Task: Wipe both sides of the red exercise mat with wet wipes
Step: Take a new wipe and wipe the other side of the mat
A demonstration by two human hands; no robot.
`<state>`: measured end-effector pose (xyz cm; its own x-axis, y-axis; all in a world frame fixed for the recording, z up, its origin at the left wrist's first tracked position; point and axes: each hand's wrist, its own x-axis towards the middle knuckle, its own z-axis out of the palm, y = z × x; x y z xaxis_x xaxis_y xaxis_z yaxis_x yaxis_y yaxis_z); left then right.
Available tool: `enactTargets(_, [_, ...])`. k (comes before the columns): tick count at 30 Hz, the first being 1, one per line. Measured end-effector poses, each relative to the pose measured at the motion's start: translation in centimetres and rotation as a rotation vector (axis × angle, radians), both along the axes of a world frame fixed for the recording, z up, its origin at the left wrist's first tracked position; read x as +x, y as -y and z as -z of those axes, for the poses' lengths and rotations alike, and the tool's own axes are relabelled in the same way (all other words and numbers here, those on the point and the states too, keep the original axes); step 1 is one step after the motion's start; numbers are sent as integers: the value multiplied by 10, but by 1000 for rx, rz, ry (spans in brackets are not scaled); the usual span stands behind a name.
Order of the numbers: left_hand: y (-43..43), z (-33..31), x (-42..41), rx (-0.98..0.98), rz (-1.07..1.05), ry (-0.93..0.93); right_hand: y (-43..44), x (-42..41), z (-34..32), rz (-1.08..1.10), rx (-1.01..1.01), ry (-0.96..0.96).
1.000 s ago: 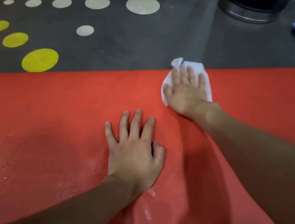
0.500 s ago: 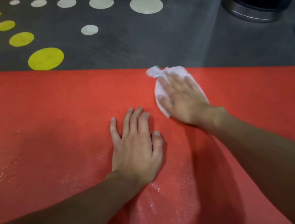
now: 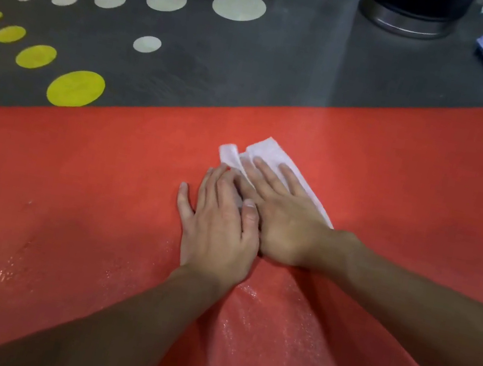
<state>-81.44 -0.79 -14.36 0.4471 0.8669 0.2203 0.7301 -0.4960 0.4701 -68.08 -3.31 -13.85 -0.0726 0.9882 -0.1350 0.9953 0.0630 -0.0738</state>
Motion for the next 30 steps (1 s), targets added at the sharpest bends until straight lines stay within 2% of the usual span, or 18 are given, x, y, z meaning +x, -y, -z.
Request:
enactTargets(2, [1,0,0,6,-5,10,3,21,-4,-3,-7,-55])
enactTargets(5, [1,1,0,13,-13,26,-1,38,-7,262,0,9])
enactTargets(6, [1,1,0,15,-15,30,4,26,-7,273,13,43])
enactTargets(9, [0,1,1,7,-16,35,31,-7,-3,22,27,38])
enactTargets(11, [0,2,0,13,-25,48,39,13,-5,-13,28,-25])
enactTargets(14, [0,3,1,34,-30,66,35,39,-7,292,6,4])
enactTargets(15, [-1,4,0,41,-34,66,36,28,-6,324,12,32])
enactTargets(19, [1,-1,-1,7,-26,47,64,-12,-2,50,27,-4])
enactTargets(21, [0,-5,-1,-63,12,-31,64,16,-5,89,35,-37])
enactTargets(23, [-6,-12,-1,-185,81,-191,59,35,-9,304,1,-16])
enactTargets(25, [-14,-23,-4,-330,146,-294,58,18,-6,395,-4,6])
enactTargets(28, [-13,-45,-14,-440,249,-385,80,-10,-6,165,17,1])
enactTargets(30, [1,-52,-30,-460,348,-505,84,11,-9,132,-8,-27])
